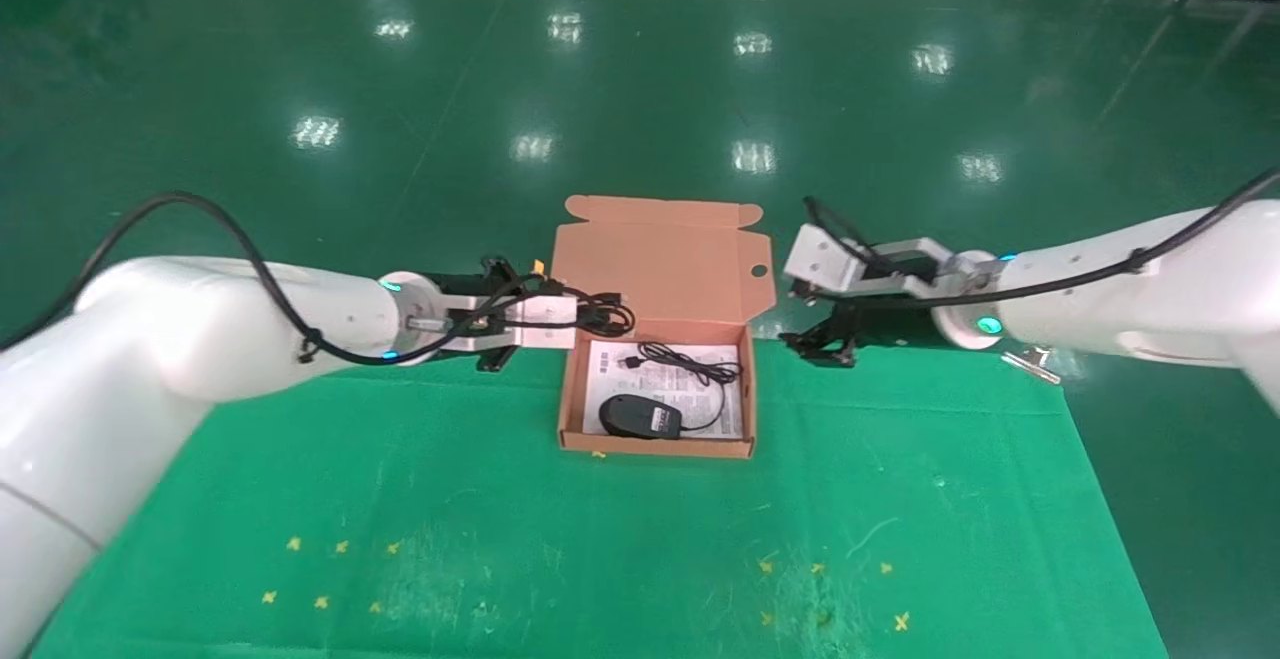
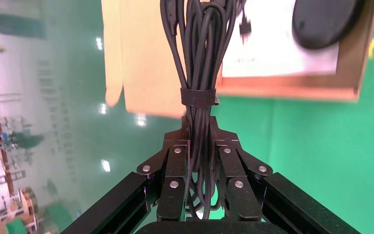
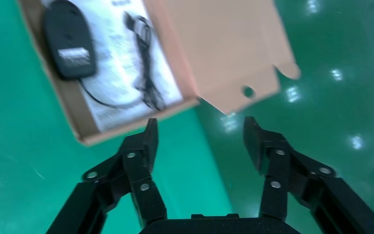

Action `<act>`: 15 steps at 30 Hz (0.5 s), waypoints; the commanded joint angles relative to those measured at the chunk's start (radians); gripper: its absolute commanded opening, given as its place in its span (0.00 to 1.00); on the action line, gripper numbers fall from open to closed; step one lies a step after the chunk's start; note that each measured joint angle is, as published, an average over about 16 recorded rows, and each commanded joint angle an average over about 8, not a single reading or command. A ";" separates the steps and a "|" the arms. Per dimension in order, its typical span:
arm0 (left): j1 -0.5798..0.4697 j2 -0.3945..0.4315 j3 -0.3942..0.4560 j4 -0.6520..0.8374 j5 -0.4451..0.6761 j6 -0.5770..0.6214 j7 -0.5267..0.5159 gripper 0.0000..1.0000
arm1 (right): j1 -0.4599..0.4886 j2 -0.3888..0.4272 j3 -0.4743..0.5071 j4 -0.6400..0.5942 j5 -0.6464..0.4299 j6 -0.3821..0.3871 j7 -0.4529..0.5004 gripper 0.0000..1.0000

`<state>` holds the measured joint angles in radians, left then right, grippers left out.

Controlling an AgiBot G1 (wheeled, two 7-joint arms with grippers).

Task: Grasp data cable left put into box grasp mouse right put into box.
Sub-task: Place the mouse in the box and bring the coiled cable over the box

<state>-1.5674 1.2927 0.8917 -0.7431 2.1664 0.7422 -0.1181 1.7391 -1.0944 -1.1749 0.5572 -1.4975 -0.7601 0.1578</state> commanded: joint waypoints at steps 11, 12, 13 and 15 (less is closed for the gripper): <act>0.022 0.079 0.104 0.132 -0.269 -0.144 0.209 0.00 | 0.028 0.205 -0.001 0.166 -0.029 -0.024 0.071 1.00; 0.023 0.080 0.119 0.130 -0.289 -0.151 0.215 0.00 | 0.028 0.220 -0.001 0.182 -0.031 -0.025 0.078 1.00; 0.024 0.080 0.134 0.128 -0.308 -0.157 0.218 0.00 | 0.028 0.234 -0.001 0.197 -0.032 -0.027 0.084 1.00; 0.025 0.081 0.163 0.124 -0.341 -0.170 0.223 0.00 | 0.028 0.261 -0.001 0.225 -0.037 -0.029 0.097 1.00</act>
<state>-1.5440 1.3728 1.0518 -0.6198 1.8315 0.5745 0.1003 1.7666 -0.8380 -1.1778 0.7777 -1.5368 -0.7888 0.2559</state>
